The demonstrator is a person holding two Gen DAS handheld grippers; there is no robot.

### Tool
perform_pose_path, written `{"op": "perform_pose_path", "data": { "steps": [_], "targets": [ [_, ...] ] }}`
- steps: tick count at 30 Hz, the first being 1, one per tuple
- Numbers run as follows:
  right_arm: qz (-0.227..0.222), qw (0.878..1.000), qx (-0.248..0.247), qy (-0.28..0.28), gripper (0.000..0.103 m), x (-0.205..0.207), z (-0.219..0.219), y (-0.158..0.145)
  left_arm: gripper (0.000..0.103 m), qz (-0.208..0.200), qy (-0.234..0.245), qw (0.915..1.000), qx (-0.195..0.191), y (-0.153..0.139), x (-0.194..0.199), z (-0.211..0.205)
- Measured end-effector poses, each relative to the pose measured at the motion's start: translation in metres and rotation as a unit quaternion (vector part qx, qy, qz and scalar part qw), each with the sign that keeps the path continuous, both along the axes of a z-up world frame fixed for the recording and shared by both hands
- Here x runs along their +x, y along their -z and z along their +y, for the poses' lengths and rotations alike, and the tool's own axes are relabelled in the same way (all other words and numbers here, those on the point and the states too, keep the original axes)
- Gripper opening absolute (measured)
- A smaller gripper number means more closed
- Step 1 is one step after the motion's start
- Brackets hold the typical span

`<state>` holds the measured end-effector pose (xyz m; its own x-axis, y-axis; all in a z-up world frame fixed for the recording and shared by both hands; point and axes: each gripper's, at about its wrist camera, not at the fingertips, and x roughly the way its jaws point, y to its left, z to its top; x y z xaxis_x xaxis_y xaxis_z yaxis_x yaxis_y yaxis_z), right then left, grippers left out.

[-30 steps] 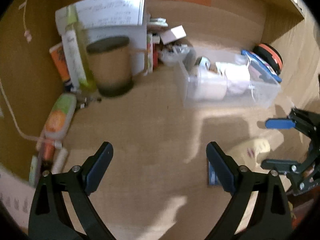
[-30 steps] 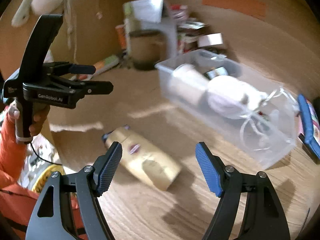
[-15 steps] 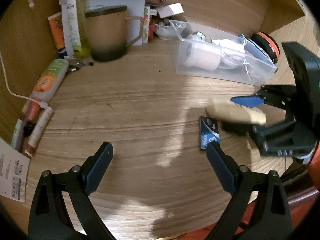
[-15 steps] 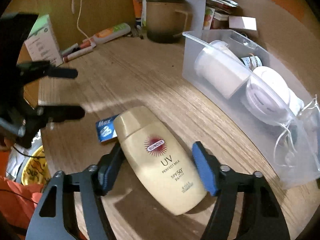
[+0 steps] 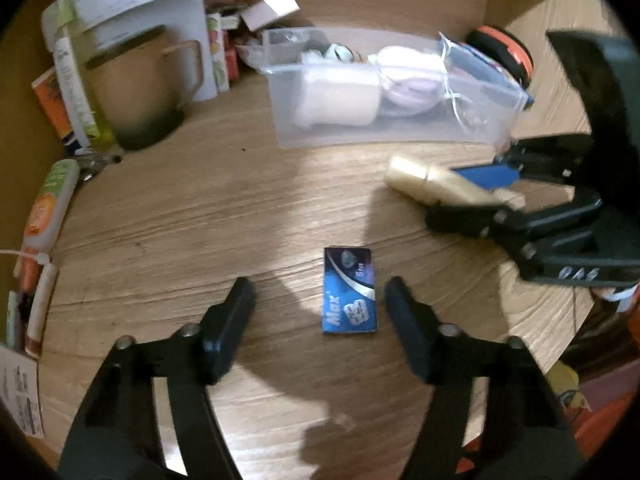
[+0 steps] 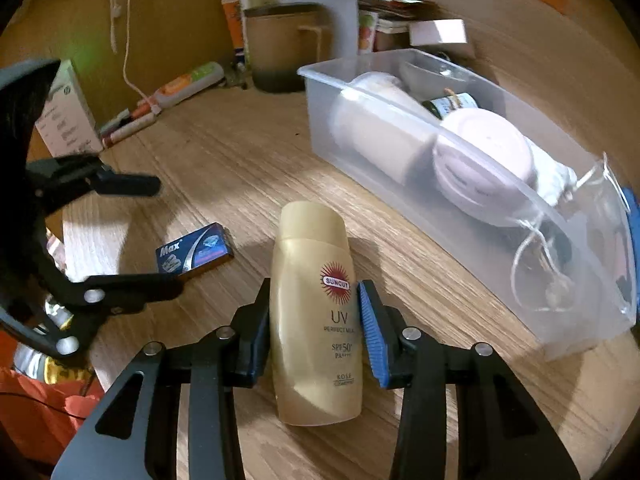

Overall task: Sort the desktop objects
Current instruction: 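Grasp the blue card packet with left while right grasps the cream sunscreen bottle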

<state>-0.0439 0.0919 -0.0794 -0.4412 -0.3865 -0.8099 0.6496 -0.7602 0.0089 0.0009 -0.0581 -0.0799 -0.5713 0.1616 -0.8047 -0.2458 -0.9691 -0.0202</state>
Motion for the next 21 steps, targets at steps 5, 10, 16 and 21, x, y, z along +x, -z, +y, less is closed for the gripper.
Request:
{"op": "perform_pose_path", "data": {
  "steps": [5, 10, 16, 21],
  "targets": [
    [0.001, 1.000, -0.012, 0.002, 0.027, -0.003, 0.008, -0.009, 0.057, 0.003, 0.005, 1.0000, -0.008, 0.001, -0.003, 0.002],
    [-0.002, 1.000, -0.002, 0.001, 0.024, -0.011, 0.010, -0.007, 0.030, 0.017, 0.014, 0.9996, -0.016, 0.000, -0.003, 0.008],
    [-0.015, 1.000, 0.012, 0.003, 0.024, -0.023, 0.006, 0.003, 0.027, 0.026, 0.017, 0.9994, -0.015, 0.000, -0.004, 0.012],
    [0.002, 1.000, 0.011, 0.008, 0.024, -0.020, 0.001, 0.003, 0.026, 0.035, 0.014, 0.9985, -0.038, -0.001, -0.003, 0.015]
  ]
}}
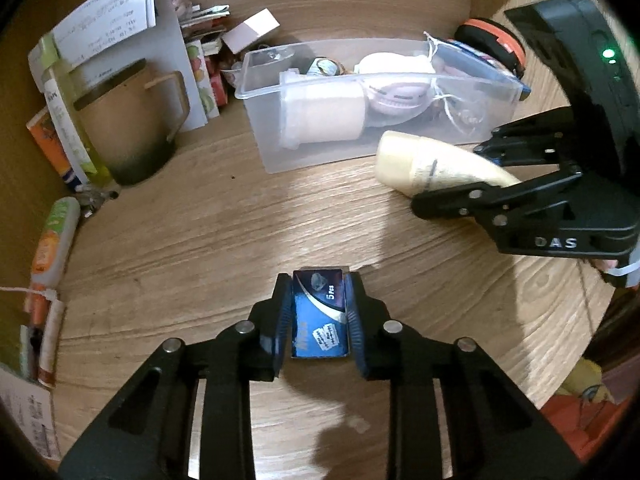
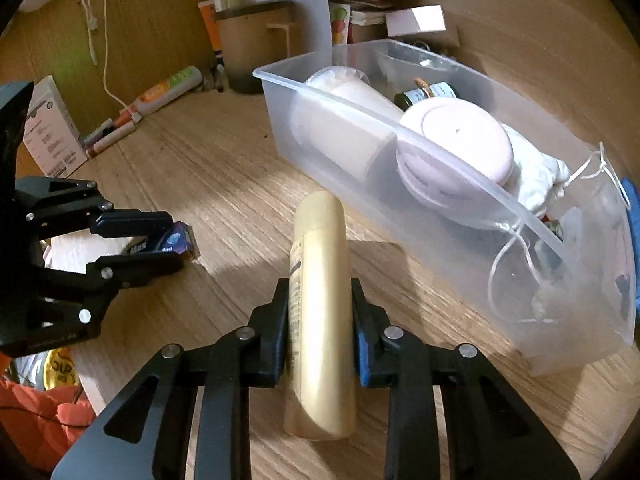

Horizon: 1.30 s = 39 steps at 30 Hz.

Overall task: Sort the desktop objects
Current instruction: 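Grasp the blue card packet with left while right grasps the cream sunscreen bottle, then lower blue packet into the bin with left while right lowers sunscreen bottle in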

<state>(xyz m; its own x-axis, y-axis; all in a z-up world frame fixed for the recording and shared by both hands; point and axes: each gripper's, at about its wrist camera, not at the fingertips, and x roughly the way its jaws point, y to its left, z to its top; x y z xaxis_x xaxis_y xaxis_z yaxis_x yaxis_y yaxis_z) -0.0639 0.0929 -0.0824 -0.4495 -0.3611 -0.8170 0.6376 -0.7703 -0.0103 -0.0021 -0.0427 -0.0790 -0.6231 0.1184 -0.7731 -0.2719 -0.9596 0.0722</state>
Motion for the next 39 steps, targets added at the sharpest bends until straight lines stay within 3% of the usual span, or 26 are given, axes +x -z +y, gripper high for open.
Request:
{"op": "perform_pose_path", "data": {
  "steps": [6, 14, 21, 30, 35, 39],
  "targets": [
    [0.012, 1.000, -0.026, 0.000, 0.024, 0.008, 0.006, -0.015, 0.026, 0.007, -0.014, 0.9999, 0.004, -0.009, 0.001, -0.011],
    [0.029, 0.998, -0.048, 0.012, 0.024, 0.009, 0.013, -0.041, 0.026, 0.039, -0.020, 0.9975, 0.056, -0.033, 0.001, -0.015],
    [0.057, 0.997, -0.048, 0.023, 0.024, 0.011, 0.024, -0.064, 0.026, 0.064, -0.009, 0.9951, 0.075, -0.054, -0.012, -0.011],
    [0.077, 0.993, -0.065, 0.056, 0.024, -0.002, 0.045, -0.082, 0.026, 0.062, 0.008, 0.9934, 0.096, -0.077, -0.057, -0.013],
    [0.091, 0.990, -0.069, 0.087, 0.024, -0.020, 0.060, -0.088, 0.026, 0.067, 0.011, 0.9941, 0.084, -0.087, -0.082, -0.006],
    [0.072, 0.986, -0.086, 0.121, 0.024, -0.044, 0.079, -0.082, 0.026, 0.063, 0.017, 0.9941, 0.087, -0.086, -0.098, 0.000]
  ]
}}
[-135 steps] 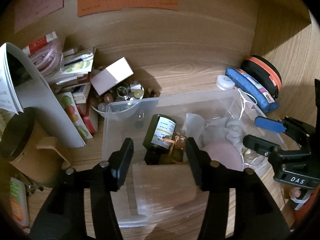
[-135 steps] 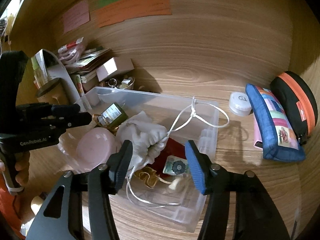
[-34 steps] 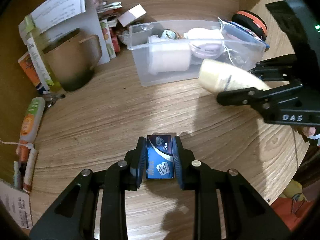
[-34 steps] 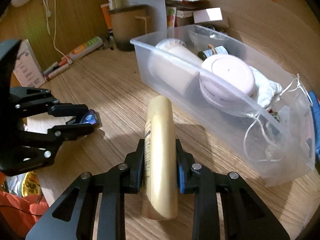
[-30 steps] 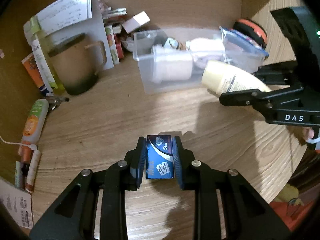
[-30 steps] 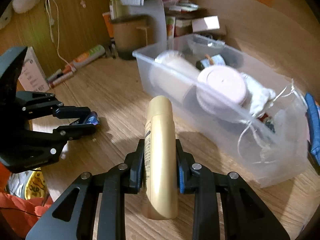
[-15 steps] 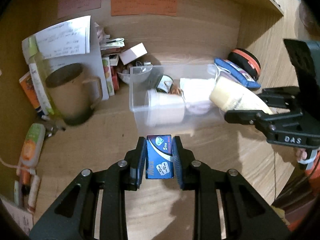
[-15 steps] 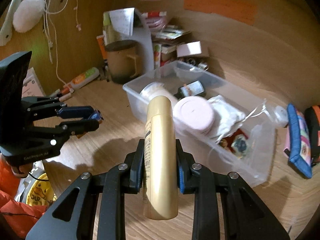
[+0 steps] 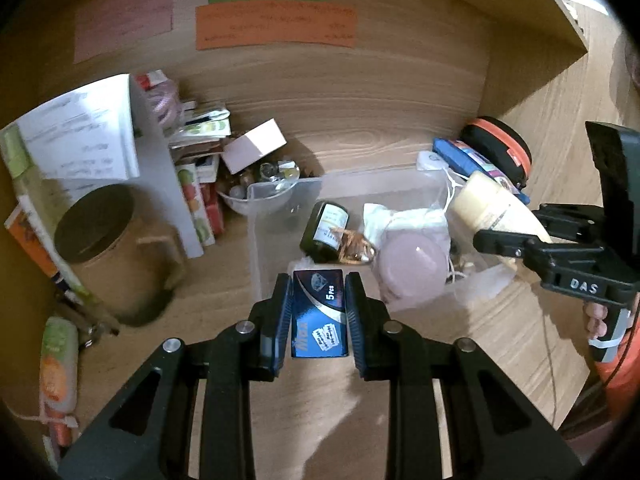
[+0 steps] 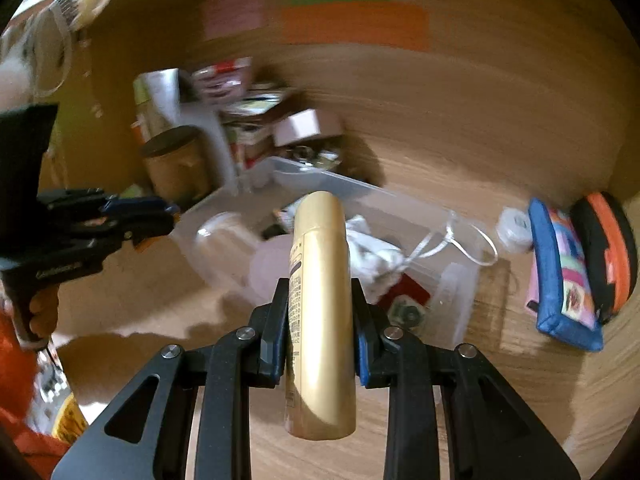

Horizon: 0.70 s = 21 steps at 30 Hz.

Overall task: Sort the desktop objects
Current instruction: 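Lower blue packet into the bin with left while right lowers sunscreen bottle in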

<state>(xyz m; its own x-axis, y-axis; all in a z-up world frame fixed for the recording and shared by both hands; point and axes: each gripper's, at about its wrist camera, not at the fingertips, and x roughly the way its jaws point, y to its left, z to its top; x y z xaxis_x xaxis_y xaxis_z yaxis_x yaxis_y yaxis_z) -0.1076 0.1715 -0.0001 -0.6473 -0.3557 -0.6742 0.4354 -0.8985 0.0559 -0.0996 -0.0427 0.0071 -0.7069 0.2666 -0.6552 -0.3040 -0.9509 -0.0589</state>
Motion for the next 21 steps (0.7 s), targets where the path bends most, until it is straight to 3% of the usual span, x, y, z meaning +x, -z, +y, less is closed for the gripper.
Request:
{"op": "perform_pose_path", "data": {
  "steps": [12, 21],
  "targets": [
    [-0.003, 0.999, -0.004, 0.046, 0.024, -0.048, 0.019, 0.010, 0.026, -0.007, -0.001, 0.9998, 0.018, -0.004, -0.056, 0.020],
    [-0.001, 0.999, 0.013, 0.045, 0.024, -0.055, 0.013, 0.025, 0.026, -0.035, 0.017, 0.9992, 0.012, 0.018, -0.083, 0.043]
  ]
}}
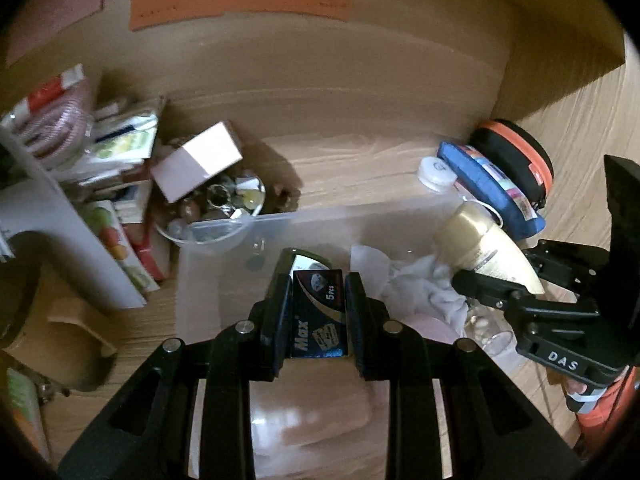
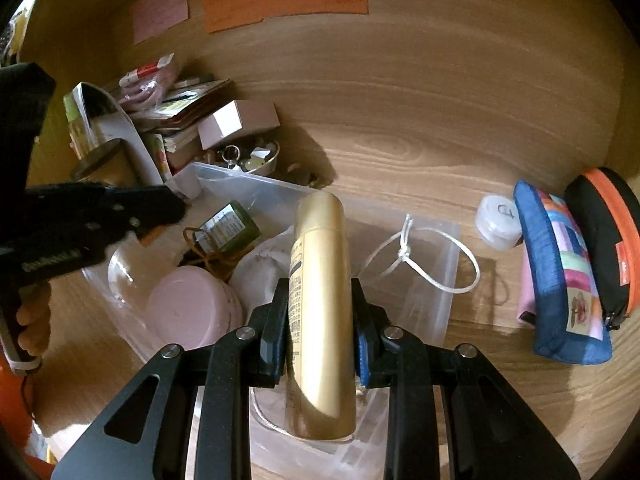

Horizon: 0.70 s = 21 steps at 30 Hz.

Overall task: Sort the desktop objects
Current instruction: 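Lower blue packet into the bin with left while right lowers sunscreen bottle in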

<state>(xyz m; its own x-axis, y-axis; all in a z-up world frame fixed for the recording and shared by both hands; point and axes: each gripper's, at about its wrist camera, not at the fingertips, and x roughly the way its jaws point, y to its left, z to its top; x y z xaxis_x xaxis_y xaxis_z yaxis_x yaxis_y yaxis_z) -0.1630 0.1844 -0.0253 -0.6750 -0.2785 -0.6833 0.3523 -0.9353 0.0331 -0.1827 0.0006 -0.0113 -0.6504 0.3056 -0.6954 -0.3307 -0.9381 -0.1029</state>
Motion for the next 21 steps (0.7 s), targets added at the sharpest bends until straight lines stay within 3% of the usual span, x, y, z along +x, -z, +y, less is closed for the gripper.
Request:
{"op": "perform_pose_path", "data": {
  "steps": [8, 12, 17, 19, 21],
  "targets": [
    [0.006, 1.000, -0.007, -0.008, 0.026, 0.003, 0.001, 0.000, 0.026, -0.006, 0.003, 1.0000, -0.008, 0.009, -0.005, 0.007],
    [0.022, 1.000, 0.015, -0.012, 0.027, 0.008, -0.006, 0.000, 0.026, 0.002, 0.001, 0.9999, -0.012, 0.009, -0.004, 0.006],
    [0.038, 0.999, 0.022, -0.013, 0.035, 0.012, -0.009, -0.001, 0.030, 0.011, -0.001, 0.9998, -0.017, 0.008, -0.001, 0.004],
    [0.046, 0.999, 0.021, -0.010, 0.038, 0.014, -0.008, -0.003, 0.039, 0.014, -0.006, 0.9997, -0.018, 0.008, 0.000, 0.002],
    [0.056, 0.998, 0.022, -0.005, 0.049, 0.015, -0.007, -0.005, 0.041, 0.019, -0.011, 0.9995, -0.020, 0.007, 0.001, 0.001]
  ]
}}
